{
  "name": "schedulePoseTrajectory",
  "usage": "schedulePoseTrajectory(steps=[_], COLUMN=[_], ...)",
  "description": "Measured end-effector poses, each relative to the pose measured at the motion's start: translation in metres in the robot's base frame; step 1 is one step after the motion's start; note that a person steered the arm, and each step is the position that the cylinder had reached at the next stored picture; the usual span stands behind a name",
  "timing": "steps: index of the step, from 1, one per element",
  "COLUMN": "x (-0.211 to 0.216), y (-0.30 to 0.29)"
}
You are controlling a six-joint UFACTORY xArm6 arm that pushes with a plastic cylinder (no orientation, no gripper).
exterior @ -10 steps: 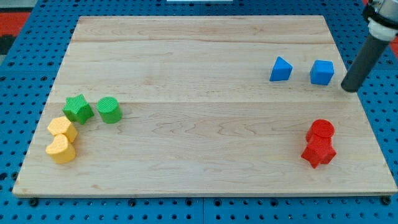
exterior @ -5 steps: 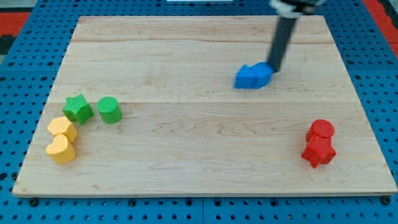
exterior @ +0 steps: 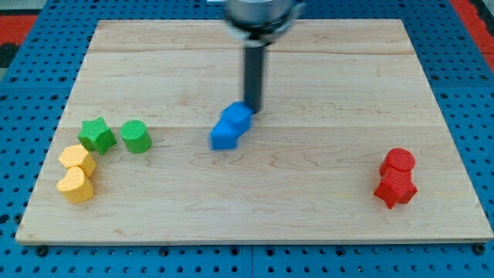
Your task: Move the blue blocks right to the yellow blocks
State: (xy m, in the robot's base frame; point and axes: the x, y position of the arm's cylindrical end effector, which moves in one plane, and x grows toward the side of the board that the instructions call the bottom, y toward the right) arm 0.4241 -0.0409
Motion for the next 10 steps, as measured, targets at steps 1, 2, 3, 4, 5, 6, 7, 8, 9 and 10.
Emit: schedulePoseTrajectory(steps=[1, 2, 3, 4, 5, 6, 7, 8, 9, 10], x=[0.013, -0.011, 0.006, 0.049, 0.041, 0.041, 0.089, 0.097, 0.078, 0.046], y=[-0.075, -0.042, -0.004, -0.076, -0.072, -0.006, -0.034, -0.072, -0.043, 0.048])
